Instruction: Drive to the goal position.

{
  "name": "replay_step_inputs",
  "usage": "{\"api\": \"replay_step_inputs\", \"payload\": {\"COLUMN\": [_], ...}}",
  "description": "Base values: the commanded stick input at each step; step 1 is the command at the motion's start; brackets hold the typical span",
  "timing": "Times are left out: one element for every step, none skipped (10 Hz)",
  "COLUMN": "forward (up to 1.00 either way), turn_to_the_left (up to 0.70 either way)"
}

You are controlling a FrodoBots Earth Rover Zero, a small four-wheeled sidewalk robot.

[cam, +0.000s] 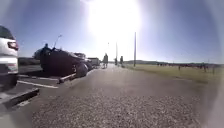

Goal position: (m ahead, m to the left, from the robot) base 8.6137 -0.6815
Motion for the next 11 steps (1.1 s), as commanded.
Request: {"api": "replay_step_inputs", "payload": {"forward": [1.0,1.0,1.0,1.0,1.0,1.0,1.0,1.0,1.0,1.0,1.0], "turn_to_the_left": [0.0,0.0,0.0,0.0,0.0,0.0,0.0,0.0,0.0,0.0,0.0]}}
